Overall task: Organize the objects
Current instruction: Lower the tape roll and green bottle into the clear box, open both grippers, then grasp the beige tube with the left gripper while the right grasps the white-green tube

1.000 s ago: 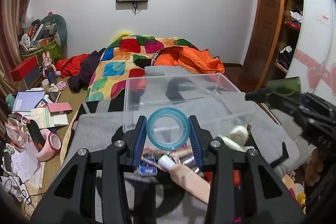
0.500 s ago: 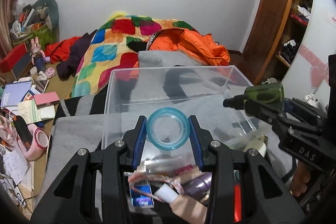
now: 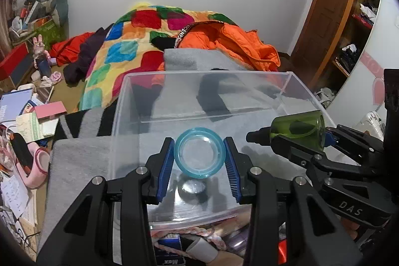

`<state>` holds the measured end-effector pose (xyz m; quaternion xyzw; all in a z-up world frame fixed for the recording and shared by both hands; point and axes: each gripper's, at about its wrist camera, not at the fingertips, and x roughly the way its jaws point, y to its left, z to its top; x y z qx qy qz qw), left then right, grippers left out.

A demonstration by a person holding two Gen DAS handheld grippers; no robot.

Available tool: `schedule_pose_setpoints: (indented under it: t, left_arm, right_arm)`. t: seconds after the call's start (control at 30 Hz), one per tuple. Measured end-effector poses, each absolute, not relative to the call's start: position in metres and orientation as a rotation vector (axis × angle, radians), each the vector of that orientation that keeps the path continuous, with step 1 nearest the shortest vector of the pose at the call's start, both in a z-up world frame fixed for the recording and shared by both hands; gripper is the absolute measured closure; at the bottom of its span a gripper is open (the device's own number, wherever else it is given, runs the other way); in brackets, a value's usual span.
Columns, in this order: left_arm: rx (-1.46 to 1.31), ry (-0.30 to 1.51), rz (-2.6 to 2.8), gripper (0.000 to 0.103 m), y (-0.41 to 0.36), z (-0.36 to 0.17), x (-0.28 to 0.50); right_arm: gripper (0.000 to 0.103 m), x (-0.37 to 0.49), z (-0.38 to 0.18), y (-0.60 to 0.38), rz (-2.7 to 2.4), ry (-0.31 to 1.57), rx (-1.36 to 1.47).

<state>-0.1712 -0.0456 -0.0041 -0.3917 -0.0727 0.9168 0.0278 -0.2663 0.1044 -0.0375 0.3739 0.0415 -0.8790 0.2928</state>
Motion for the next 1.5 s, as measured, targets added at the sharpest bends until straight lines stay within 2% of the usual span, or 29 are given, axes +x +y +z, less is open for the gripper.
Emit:
schedule_pose_setpoints:
  t: [0.2,0.3,0.37,0.43,0.57,0.77,0.87,1.2,1.5]
  left_arm:
    - [-1.220,-0.213,2.811,0.063,-0.041,-0.006,-0.172]
    - [-1.222,-0.209,2.808,0.062,-0.041,-0.005,-0.170]
    - [-1.217,-0.208,2.810,0.061,-0.041,-0.005,-0.169]
    - [-1.212,-0.207,2.813,0.057,-0.041,-0.003,-0.166]
    - [-1.184,-0.198,2.827,0.056,-0.040,0.006,-0.156]
    - [-1.115,-0.166,2.872,0.039,-0.040,0.025,-0.134]
    - [-1.100,-0.157,2.886,0.030,-0.042,0.032,-0.123]
    - [-1.093,-0.146,2.912,0.023,-0.048,0.034,-0.091]
    - [-1.183,-0.181,2.869,0.023,-0.045,0.007,-0.076]
  right_arm:
    - [0.063,-0.265,-0.038,0.106,-2.361,0.159,1.007]
    - [0.056,-0.261,-0.035,0.106,-2.384,0.196,0.989]
    - [0.047,-0.256,-0.033,0.107,-2.410,0.217,0.967]
    - [0.044,-0.252,-0.029,0.108,-2.426,0.230,0.945]
    - [0.042,-0.246,-0.022,0.115,-2.439,0.220,0.931]
    - [0.030,-0.229,-0.009,0.127,-2.482,0.223,0.887]
    - [0.027,-0.220,-0.002,0.134,-2.489,0.208,0.872]
    - [0.026,-0.194,0.009,0.152,-2.513,0.160,0.844]
    - [0.026,-0.186,-0.025,0.162,-2.472,0.104,0.961]
